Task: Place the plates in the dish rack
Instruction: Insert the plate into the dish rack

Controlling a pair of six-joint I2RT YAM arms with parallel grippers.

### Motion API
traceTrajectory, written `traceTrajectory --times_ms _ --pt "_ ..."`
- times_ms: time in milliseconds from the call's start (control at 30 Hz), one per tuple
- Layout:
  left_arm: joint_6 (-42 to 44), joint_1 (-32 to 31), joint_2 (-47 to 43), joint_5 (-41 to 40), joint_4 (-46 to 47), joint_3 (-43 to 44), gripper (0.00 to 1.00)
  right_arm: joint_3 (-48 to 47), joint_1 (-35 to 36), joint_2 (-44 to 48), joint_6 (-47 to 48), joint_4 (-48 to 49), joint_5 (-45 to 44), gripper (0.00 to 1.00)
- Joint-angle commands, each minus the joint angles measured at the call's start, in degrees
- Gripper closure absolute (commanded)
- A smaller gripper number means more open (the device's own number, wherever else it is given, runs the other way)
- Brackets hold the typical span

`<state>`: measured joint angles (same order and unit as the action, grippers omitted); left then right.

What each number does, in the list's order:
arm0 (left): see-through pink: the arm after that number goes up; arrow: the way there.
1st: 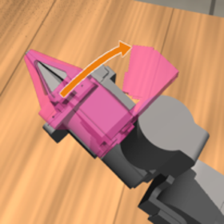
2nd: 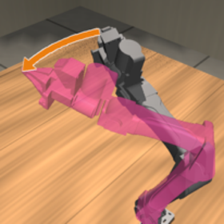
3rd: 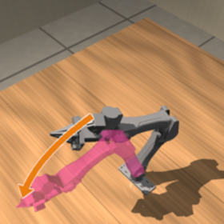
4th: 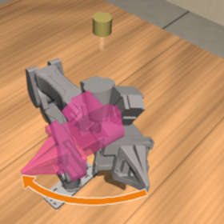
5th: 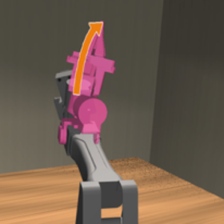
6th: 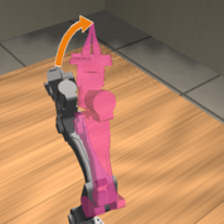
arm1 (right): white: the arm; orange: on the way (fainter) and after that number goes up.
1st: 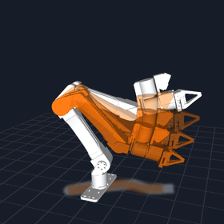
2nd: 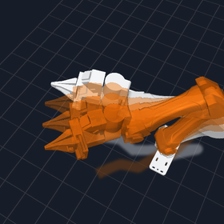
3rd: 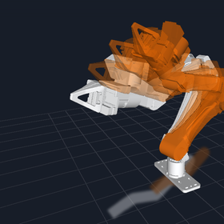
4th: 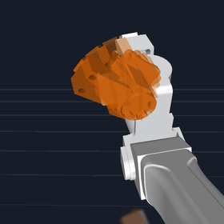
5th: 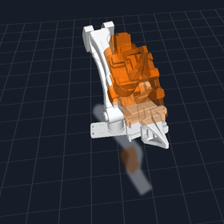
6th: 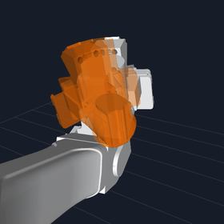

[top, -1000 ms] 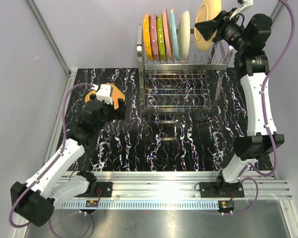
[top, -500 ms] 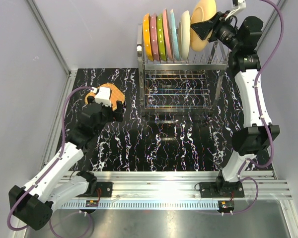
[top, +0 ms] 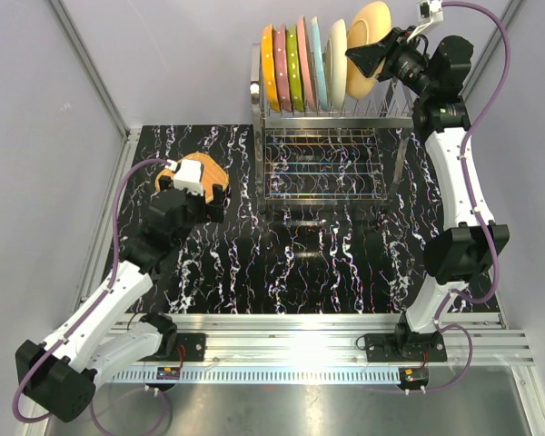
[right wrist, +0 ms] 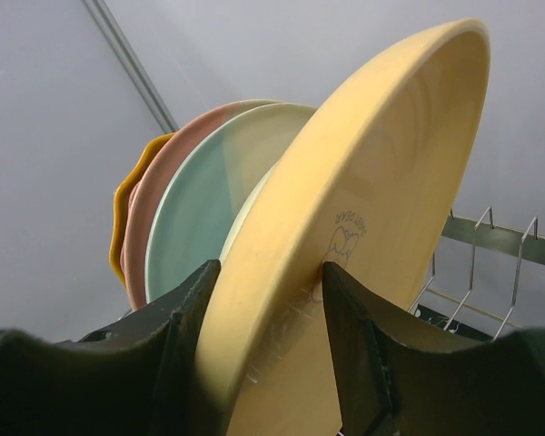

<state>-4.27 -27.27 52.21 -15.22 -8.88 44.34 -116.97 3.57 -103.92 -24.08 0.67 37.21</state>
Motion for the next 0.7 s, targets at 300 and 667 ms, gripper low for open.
traceTrajectory --times_ms 300,667 --pt "0.85 -0.33 -0.79 -1.56 2.91 1.28 0.01 1.3 -0.15 1.17 1.31 1.01 0.76 0.23" --pt "0.76 -0.33 -0.88 -1.65 2.64 1.45 0.01 2.71 -0.15 3.02 3.42 -0.31 -0.91 0.1"
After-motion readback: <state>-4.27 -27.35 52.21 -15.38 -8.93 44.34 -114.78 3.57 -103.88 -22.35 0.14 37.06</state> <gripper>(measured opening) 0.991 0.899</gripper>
